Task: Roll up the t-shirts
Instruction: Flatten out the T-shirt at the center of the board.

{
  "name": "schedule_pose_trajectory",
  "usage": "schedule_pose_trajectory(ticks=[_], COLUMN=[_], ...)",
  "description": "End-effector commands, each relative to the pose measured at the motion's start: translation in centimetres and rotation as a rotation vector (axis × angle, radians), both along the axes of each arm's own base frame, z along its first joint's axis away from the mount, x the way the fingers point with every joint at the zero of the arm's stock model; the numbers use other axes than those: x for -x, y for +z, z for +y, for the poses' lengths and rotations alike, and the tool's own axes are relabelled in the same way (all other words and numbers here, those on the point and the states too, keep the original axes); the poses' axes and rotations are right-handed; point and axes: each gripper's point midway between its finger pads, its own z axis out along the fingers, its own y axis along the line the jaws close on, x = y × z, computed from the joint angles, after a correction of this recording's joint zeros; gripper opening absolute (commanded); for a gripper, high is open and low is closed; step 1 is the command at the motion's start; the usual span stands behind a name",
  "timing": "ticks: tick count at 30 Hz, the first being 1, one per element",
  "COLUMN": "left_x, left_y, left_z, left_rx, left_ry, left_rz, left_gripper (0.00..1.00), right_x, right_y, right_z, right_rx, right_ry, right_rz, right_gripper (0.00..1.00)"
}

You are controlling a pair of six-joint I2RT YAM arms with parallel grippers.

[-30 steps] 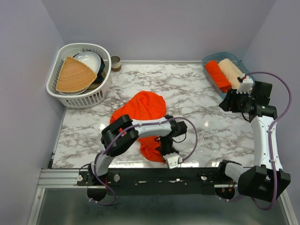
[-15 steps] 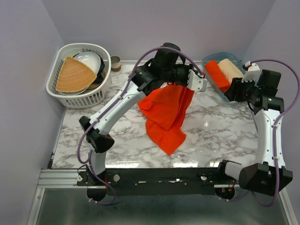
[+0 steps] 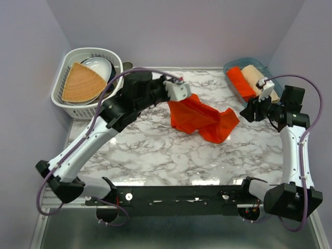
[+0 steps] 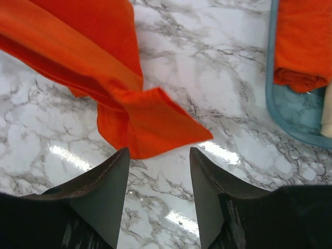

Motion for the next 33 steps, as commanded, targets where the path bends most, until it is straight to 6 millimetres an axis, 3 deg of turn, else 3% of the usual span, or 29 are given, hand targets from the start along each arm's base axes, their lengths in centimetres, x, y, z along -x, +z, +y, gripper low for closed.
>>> schedule_pose_trajectory(ticks=[1,2,3,5,6,9,13,14,15,18,24,25,27,28,29,33], left_x=[6.7,8.0,9.3,10.6,11.5,12.3,13.0,13.0,12.9,12.3,11.5,11.4,11.3,11.3,11.3,10.9], left_y=[-15.2,-15.9,-20.4,-23.1,-26.3,-30.5,-31.8,-31.9,-32.0,-31.5,-31.1,-31.2,-31.3,-31.3,-31.3,-31.1], left_z=[5.9,7.1,8.2,9.7,10.8,13.4,14.4,14.6,14.7,14.6,14.3,14.3,14.2,14.3,14.3,14.3], left_rx=[-0.215,-0.214,-0.285,-0.336,-0.399,-0.489,-0.482,-0.481,-0.484,-0.473,-0.457,-0.457,-0.455,-0.455,-0.454,-0.445], left_ry=[-0.034,-0.04,-0.047,-0.053,-0.047,0.008,0.02,0.025,0.029,0.039,0.055,0.059,0.058,0.061,0.063,0.075], left_rz=[0.364,0.361,0.433,0.452,0.502,0.572,0.606,0.611,0.614,0.615,0.618,0.62,0.623,0.624,0.622,0.618], left_gripper=[0.0,0.0,0.0,0.0,0.0,0.0,0.0,0.0,0.0,0.0,0.0,0.0,0.0,0.0,0.0,0.0], right_x=[1.4,1.5,1.7,1.5,1.4,0.6,-2.5,-3.8,-4.7,-6.6,-8.4,-9.2,-9.3,-10.2,-10.2,-10.7], right_y=[-3.0,-3.6,-4.2,-6.2,-6.8,-9.4,-11.5,-11.1,-12.4,-12.9,-15.7,-15.7,-17.5,-17.2,-18.5,-19.7], right_z=[1.2,1.0,0.8,-0.1,-0.3,-1.2,-1.8,-1.8,-1.7,-0.4,3.2,3.3,3.3,3.2,3.0,2.6], right_rx=[0.09,0.108,0.123,0.19,0.204,0.228,0.163,0.164,0.141,0.118,0.163,0.165,0.157,0.154,0.155,0.165], right_ry=[0.23,0.244,0.256,0.309,0.323,0.356,0.269,0.248,0.237,0.213,0.197,0.177,0.117,0.098,0.071,0.051], right_rz=[-0.015,0.0,0.025,0.059,0.073,0.146,0.241,0.236,0.279,0.32,0.38,0.385,0.48,0.479,0.525,0.551], right_gripper=[0.58,0.58,0.58,0.58,0.58,0.59,0.58,0.57,0.55,0.53,0.53,0.53,0.53,0.53,0.53,0.53])
